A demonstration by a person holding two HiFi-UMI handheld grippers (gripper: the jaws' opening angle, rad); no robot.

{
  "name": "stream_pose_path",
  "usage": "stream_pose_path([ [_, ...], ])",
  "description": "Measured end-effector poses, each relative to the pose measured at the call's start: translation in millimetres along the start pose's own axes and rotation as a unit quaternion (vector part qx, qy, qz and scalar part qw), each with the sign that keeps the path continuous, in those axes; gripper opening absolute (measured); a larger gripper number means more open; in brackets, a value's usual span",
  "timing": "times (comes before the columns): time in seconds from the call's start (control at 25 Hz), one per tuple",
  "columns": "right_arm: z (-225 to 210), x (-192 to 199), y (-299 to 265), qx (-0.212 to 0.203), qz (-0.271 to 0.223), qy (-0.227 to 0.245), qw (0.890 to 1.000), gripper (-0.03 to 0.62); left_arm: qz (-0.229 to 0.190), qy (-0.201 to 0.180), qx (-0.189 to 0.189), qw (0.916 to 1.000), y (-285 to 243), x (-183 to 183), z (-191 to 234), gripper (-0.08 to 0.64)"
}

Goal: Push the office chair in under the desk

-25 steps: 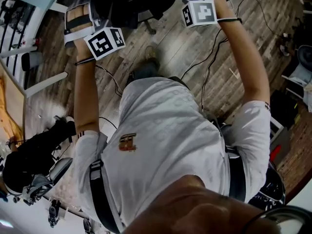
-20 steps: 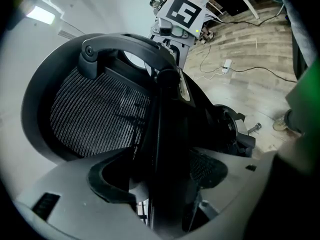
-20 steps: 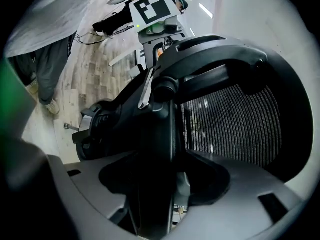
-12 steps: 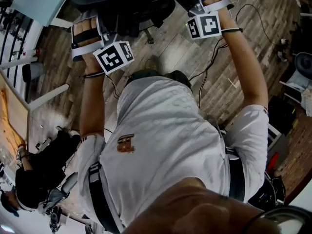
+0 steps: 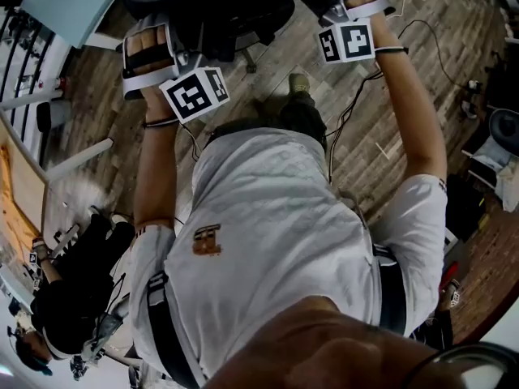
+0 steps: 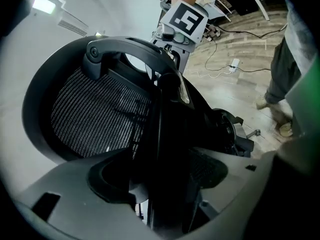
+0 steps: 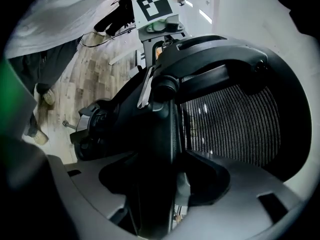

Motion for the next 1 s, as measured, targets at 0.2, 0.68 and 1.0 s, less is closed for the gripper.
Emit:
stream_pose_path([
  [0.2,-22,37,-34,-0.006,-0.015,0.006,1.000,0.252,0.014,0.008,0.003,0.9999,-44,-12,15,0.330],
  [0.68,-74,98,-128,-0.019,-0.056,0.019,0.998,0.252,0.087,0.033,0.009,0.9956,-143,-16,47,0.336],
  [1.0,-106,131,-185,-0.035,-0.094,0.034,0.994,0.252,0.143,0.045,0.011,0.9885,-206,-12,67,0.336],
])
Point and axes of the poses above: the fingertips, and each gripper's own axes: y backward along the fingers, z to its left, x out of its underside, the point moved 5 cm from there along y, backward along the fingers, and after that the axes turned 15 degrees about -y, right-handed, at the moved point
